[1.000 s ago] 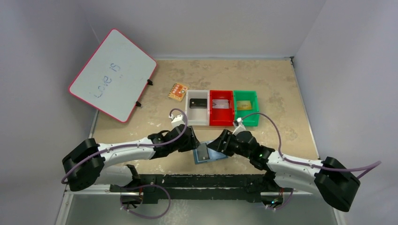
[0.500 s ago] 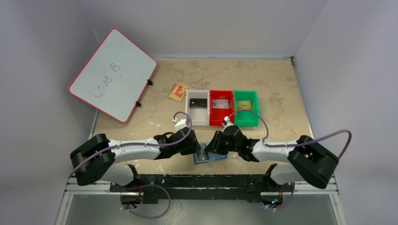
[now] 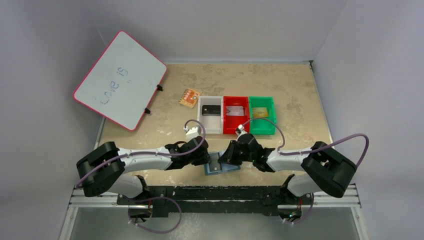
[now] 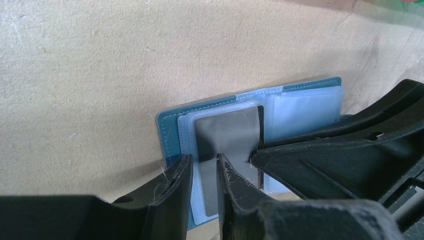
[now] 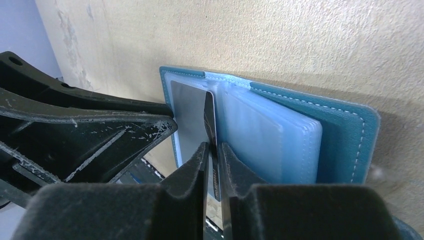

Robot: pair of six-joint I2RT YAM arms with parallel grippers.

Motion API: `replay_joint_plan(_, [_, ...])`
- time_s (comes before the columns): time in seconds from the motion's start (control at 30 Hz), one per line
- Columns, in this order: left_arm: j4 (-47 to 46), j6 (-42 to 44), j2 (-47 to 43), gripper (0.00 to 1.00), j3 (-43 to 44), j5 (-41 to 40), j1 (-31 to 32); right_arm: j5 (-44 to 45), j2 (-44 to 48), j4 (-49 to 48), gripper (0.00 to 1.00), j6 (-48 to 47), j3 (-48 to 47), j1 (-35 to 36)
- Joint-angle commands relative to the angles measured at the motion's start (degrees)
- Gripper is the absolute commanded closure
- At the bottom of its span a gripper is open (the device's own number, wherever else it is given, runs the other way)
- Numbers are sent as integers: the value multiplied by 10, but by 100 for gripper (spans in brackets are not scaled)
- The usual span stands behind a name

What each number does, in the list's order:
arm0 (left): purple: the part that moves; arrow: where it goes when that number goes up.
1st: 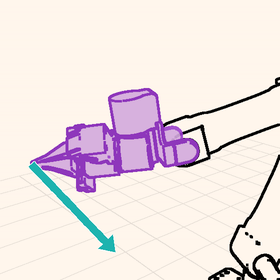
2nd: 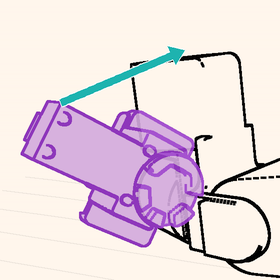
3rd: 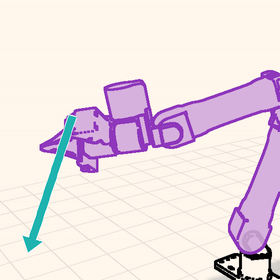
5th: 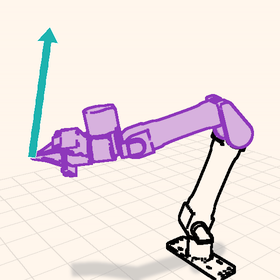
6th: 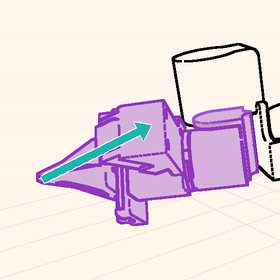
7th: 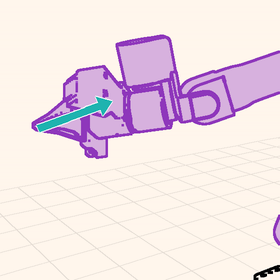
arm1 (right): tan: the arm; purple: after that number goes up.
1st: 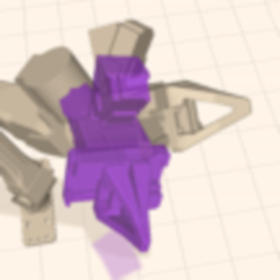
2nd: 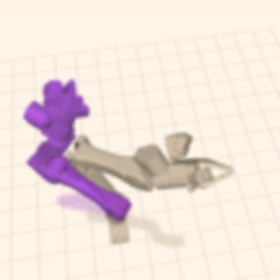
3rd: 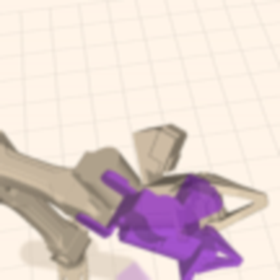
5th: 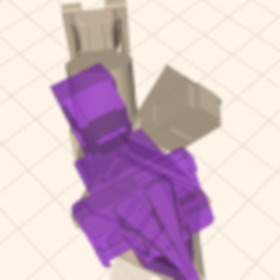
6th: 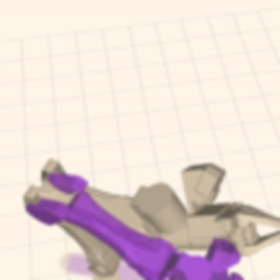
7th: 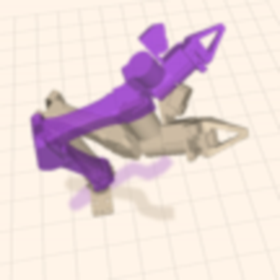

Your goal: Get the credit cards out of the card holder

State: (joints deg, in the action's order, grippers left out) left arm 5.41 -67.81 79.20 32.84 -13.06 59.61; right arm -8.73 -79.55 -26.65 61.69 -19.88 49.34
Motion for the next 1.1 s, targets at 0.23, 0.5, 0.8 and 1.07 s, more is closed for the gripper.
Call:
replay_joint_plan(0.23, [-5,10,9,90,-12,-25,7,-23,-10,-62,100,31,16,1])
replay_joint_plan(0.5, [35,31,44,100,9,-49,8,-20,7,-60,100,40,33,-4])
replay_joint_plan(0.8, [52,44,46,100,11,-63,8,-19,55,-51,100,43,55,-30])
replay_joint_plan(1.07, [42,41,32,100,-2,-76,8,3,77,46,100,18,32,-38])
